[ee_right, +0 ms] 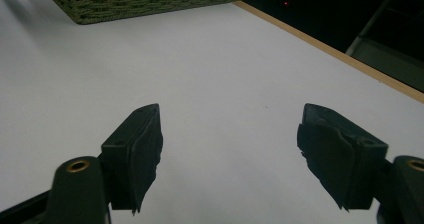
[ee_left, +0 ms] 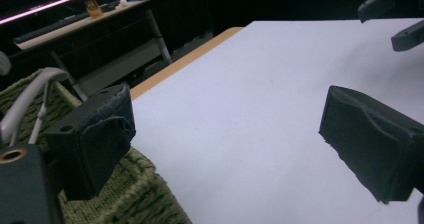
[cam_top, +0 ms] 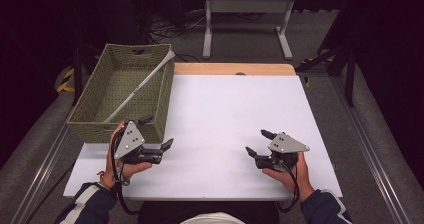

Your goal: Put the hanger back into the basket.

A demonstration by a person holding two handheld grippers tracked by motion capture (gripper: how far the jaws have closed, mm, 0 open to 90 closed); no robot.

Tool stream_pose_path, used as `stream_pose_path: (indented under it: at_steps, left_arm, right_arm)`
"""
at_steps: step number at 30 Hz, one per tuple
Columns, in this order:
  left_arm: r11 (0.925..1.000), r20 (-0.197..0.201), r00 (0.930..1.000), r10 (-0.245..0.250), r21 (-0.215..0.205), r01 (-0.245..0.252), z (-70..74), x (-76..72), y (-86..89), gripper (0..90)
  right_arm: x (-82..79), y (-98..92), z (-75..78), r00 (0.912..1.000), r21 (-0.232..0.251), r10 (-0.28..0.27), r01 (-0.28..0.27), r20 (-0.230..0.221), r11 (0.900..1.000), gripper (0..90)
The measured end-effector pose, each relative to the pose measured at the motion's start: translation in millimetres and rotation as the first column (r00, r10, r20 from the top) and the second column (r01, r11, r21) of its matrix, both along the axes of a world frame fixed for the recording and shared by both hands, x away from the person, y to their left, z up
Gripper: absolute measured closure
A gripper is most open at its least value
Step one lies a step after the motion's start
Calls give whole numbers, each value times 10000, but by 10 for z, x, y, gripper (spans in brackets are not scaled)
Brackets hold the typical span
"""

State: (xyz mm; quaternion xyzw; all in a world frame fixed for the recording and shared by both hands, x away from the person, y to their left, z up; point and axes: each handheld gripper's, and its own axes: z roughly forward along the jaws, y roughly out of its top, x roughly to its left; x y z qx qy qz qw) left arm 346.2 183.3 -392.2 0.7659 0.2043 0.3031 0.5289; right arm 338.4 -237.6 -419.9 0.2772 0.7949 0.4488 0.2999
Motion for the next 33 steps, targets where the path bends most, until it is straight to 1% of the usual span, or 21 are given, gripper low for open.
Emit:
stream_pose_path:
  at_steps: [2,4,6,8,10,11,12,13,15,16,17,20,22,24,26,27,29,30,31,32,33]
  left_arm:
    - [9999,-109,9999,-124,-7,124,-28,-24,-18,77]
    - [9998,-109,9997,-199,53,199,-48,-38,-31,71]
    - [9995,-221,9993,-302,0,302,-74,-52,-38,70]
    - [9993,-254,9991,-349,84,351,-105,-60,-44,68]
    - [9992,-417,9984,-384,115,389,-141,-66,-52,68]
    - [9990,-437,9982,-416,125,422,-162,-64,-57,65]
    - [9991,-479,9982,-375,174,383,-178,-65,-55,65]
    - [9990,-420,9984,-378,216,387,-193,-63,-52,63]
    - [9990,-528,9980,-343,266,358,-228,-60,-48,63]
    - [9992,-588,9977,-337,198,349,-248,-58,-49,60]
    - [9989,-685,9969,-378,253,396,-264,-54,-40,59]
    - [9986,-701,9969,-366,344,391,-296,-45,-34,59]
    - [9984,-840,9956,-424,330,453,-330,-35,-28,59]
    - [9976,-779,9963,-363,553,407,-370,-19,-23,57]
    - [9973,-890,9952,-397,574,449,-398,-5,-11,57]
    - [9979,-1015,9940,-399,471,448,-418,2,-2,55]
    - [9983,-1196,9921,-372,398,422,-455,12,10,54]
    - [9983,-1196,9921,-372,398,422,-455,12,10,54]
    - [9978,-1247,9917,-328,530,397,-485,18,11,54]
    - [9981,-1300,9911,-293,494,360,-494,14,7,54]
    - [9978,-1293,9912,-285,560,360,-495,12,10,54]
  right_arm:
    - [-5,5,0,10000,-9,35,-35,68,10000,251]
    - [-11,13,-2,10000,-13,53,-53,79,10000,243]
    - [-16,21,-7,10000,-5,60,-60,75,10000,238]
    - [-21,29,-8,9999,-38,67,-66,113,10000,228]
    - [-28,37,-8,9999,-11,65,-65,146,10000,225]
    - [-30,39,-8,9998,-33,44,-43,183,10000,221]
    - [-31,41,-11,9998,-11,54,-54,193,10000,218]
    - [-32,44,-14,9998,-7,72,-71,189,10000,214]
    - [-35,53,-21,9997,-78,72,-70,224,9999,205]
    - [-39,58,-25,9997,-95,69,-67,228,9999,202]
    - [-43,60,-29,9997,-111,106,-104,217,9999,200]
    - [-58,61,-39,9996,-111,118,-115,270,9999,191]
    - [-64,58,-42,9995,-106,134,-131,271,9999,187]
    - [-77,55,-51,9996,-103,94,-91,282,9999,179]
    - [-88,51,-59,9996,-115,98,-95,271,9999,174]
    - [-92,49,-63,9996,-180,75,-70,289,9998,169]
    - [-103,43,-77,9996,-200,7,-1,297,9998,162]
    - [-105,41,-83,9996,-205,-13,19,281,9998,160]
    - [-108,35,-88,9997,-200,-27,32,255,9998,156]
    - [-111,32,-90,9997,-183,-31,36,252,9998,155]
    - [-113,31,-91,9997,-181,-34,39,257,9998,155]
